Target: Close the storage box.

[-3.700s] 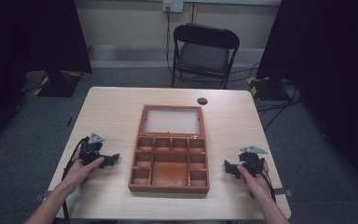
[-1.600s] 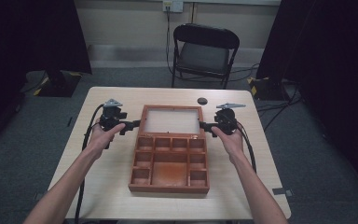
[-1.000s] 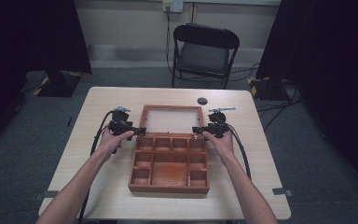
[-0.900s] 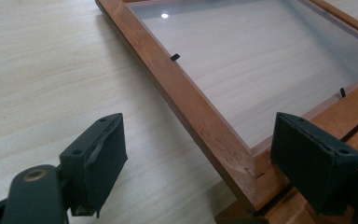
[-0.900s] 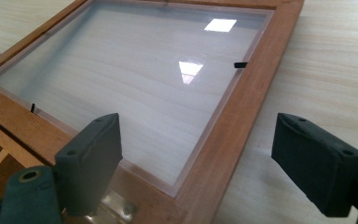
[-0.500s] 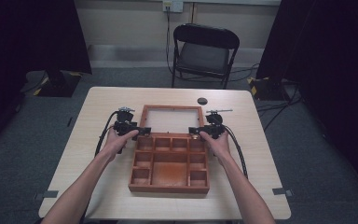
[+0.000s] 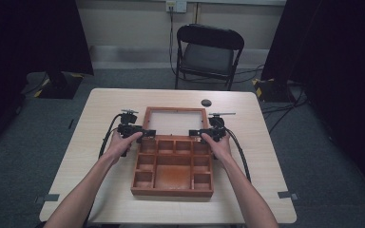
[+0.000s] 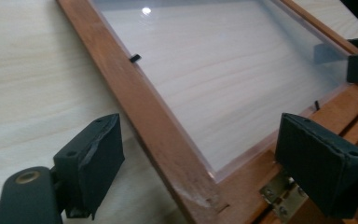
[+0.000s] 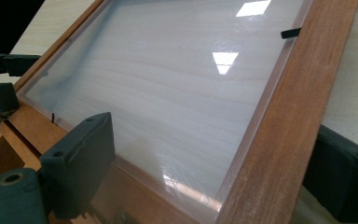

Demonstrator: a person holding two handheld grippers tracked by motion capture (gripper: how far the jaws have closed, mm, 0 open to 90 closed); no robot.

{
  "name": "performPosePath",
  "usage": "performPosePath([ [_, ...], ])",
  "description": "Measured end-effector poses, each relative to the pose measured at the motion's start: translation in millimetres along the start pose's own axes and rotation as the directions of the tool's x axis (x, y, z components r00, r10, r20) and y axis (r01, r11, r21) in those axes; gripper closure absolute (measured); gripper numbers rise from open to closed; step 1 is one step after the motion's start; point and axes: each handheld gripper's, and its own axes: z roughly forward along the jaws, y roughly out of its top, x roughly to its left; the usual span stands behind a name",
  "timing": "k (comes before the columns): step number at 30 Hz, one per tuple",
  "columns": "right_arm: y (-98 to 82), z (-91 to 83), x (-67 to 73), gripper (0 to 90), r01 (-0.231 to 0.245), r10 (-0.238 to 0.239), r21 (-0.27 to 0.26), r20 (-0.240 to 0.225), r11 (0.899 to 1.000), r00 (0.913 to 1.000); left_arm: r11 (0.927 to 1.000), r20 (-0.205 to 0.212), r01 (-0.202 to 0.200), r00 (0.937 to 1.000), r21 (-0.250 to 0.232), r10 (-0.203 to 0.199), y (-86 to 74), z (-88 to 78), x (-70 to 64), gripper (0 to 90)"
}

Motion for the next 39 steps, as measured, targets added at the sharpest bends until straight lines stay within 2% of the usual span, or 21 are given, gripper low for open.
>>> performPosePath([
  [7, -0.6, -1.0, -0.5, 10.7, 0.009, -0.009, -0.006, 0.004, 1.000, 0.9999, 1.0000, -0.001, 0.002, 1.0000, 0.004, -0.002, 0.6, 1.5, -0.9, 11.9],
  [12, -0.4, -4.2, 2.0, 11.5, 0.032, -0.032, -0.020, 0.021, 0.999, 0.9993, 1.0000, -0.002, -0.004, 1.0000, 0.001, 0.004, 0.7, 1.0, -1.4, 11.9],
  [15, 1.0, -10.0, 2.5, 16.3, 0.055, -0.054, -0.023, 0.037, 0.998, 0.9979, 1.0000, -0.002, -0.005, 1.0000, 0.003, 0.005, 1.1, 0.4, -1.4, 12.2],
  [18, 0.9, -13.6, 0.8, 20.6, 0.057, -0.056, -0.035, 0.033, 0.998, 0.9979, 1.0000, 0.007, -0.001, 1.0000, 0.006, 0.001, 1.6, 0.6, -1.6, 12.4],
  [22, 0.3, -15.0, 0.9, 21.5, 0.064, -0.062, -0.052, 0.039, 0.997, 0.9973, 0.9999, 0.008, -0.012, 0.9999, 0.002, 0.012, 1.9, 0.2, -2.3, 13.8],
  [24, 0.6, -17.0, 2.5, 24.4, 0.071, -0.068, -0.067, 0.048, 0.995, 0.9965, 0.9992, 0.010, -0.037, 0.9993, -0.014, 0.037, 1.8, -2.6, -1.6, 15.6],
  [25, 0.6, -17.0, 2.5, 24.4, 0.071, -0.068, -0.067, 0.048, 0.995, 0.9965, 0.9992, 0.010, -0.037, 0.9993, -0.014, 0.037, 1.8, -2.6, -1.6, 17.1],
  [27, 1.7, -21.3, 2.3, 30.7, 0.077, -0.073, -0.093, 0.048, 0.993, 0.9962, 0.9989, 0.025, -0.044, 0.9987, -0.019, 0.044, 1.8, -4.1, -1.2, 19.4],
  [28, 1.7, -21.3, 2.3, 30.7, 0.077, -0.073, -0.093, 0.048, 0.993, 0.9962, 0.9985, 0.021, -0.050, 0.9985, -0.022, 0.050, 2.0, -4.7, -2.1, 19.4],
  [30, 4.2, -26.6, 0.9, 32.2, 0.053, -0.052, -0.114, 0.016, 0.992, 0.9985, 0.9976, 0.007, -0.060, 0.9982, -0.034, 0.060, 3.5, -6.7, -5.7, 22.5],
  [32, 5.3, -30.1, 1.7, 34.4, 0.058, -0.057, -0.126, 0.014, 0.990, 0.9983, 0.9962, -0.007, -0.075, 0.9972, -0.045, 0.074, 4.6, -8.7, -7.0, 24.7],
  [34, 5.9, -32.5, 2.8, 34.7, 0.066, -0.065, -0.136, 0.011, 0.988, 0.9978, 0.9966, -0.002, -0.062, 0.9981, -0.056, 0.062, 5.4, -11.1, -7.2, 26.7],
  [39, 6.3, -37.1, 5.7, 37.8, 0.077, -0.075, -0.153, 0.018, 0.985, 0.9970, 0.9962, 0.002, -0.058, 0.9983, -0.066, 0.058, 6.8, -15.3, -8.1, 29.4],
])
